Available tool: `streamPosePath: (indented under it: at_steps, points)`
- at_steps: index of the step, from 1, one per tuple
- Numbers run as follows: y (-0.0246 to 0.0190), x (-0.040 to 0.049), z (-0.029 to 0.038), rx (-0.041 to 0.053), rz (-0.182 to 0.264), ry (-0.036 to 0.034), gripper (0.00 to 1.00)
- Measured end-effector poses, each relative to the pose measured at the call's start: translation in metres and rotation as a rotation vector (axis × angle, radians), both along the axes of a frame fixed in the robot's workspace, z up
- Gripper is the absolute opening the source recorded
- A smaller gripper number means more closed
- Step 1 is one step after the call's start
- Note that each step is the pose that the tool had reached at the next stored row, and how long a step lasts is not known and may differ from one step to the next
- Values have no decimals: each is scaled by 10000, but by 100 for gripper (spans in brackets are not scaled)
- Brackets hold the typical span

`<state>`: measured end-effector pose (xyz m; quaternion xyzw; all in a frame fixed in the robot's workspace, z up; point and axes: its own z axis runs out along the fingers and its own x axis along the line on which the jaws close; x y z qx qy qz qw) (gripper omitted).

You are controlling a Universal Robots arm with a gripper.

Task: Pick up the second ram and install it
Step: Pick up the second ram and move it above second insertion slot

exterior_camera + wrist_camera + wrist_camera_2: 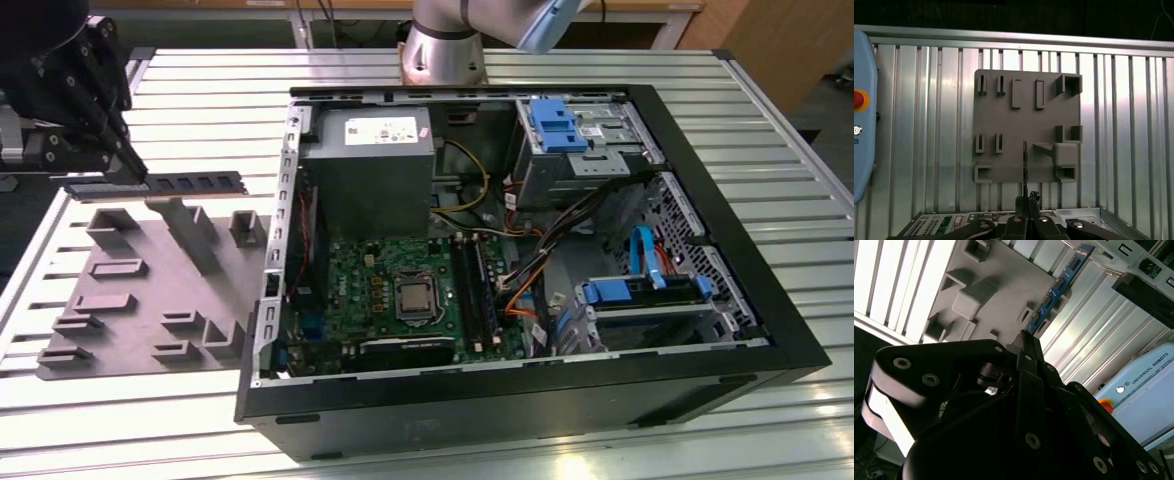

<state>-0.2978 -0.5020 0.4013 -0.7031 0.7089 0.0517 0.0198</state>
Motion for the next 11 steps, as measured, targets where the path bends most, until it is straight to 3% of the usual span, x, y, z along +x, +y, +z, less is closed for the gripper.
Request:
streamPosePath:
  at_steps: [11]
  points:
    - [0, 73, 0, 0, 0, 0, 11]
